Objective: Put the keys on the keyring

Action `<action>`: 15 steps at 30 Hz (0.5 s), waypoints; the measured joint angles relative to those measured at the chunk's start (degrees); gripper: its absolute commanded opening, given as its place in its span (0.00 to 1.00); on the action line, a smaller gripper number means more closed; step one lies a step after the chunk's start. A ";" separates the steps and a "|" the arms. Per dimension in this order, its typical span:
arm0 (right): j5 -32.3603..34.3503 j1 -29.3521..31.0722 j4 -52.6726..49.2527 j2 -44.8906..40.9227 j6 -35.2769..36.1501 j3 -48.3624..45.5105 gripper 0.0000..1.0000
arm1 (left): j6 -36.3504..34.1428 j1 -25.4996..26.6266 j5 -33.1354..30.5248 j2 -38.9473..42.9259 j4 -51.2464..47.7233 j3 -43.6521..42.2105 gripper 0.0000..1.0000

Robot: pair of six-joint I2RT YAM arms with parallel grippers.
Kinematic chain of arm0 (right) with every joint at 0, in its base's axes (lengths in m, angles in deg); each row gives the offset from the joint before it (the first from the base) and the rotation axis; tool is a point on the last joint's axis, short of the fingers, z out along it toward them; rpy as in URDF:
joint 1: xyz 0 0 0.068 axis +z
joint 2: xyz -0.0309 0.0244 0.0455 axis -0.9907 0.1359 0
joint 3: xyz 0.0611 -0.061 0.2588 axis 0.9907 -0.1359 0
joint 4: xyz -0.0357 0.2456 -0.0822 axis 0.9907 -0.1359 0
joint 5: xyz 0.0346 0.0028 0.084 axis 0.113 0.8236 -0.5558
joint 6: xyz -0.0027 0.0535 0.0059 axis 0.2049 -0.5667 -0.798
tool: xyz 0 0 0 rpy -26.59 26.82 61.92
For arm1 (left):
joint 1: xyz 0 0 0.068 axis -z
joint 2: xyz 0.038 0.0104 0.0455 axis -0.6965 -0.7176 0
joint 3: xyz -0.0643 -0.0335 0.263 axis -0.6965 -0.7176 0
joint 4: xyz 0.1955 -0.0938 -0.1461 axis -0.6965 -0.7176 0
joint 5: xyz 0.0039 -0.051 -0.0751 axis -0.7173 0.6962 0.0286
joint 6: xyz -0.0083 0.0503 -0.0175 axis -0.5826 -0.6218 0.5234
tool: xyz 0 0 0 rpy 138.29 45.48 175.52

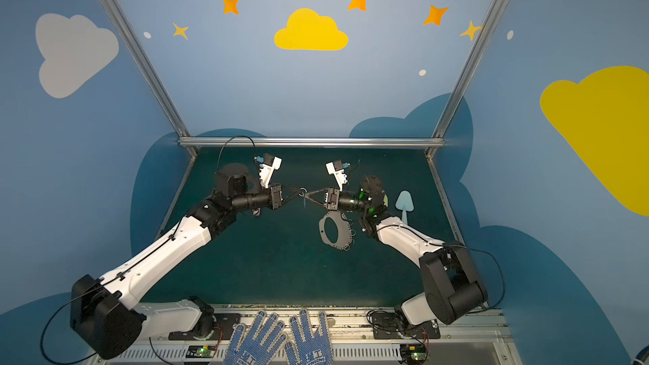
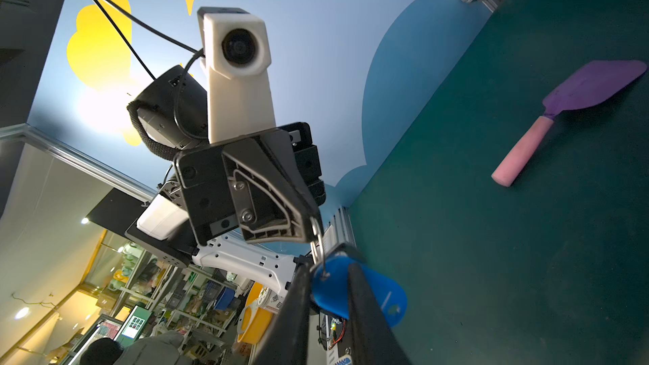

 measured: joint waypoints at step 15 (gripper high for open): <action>1.29 0.72 -9.57 -1.31 8.15 1.99 0.00 | 0.96 0.37 -4.63 -0.02 -0.76 -0.04 0.52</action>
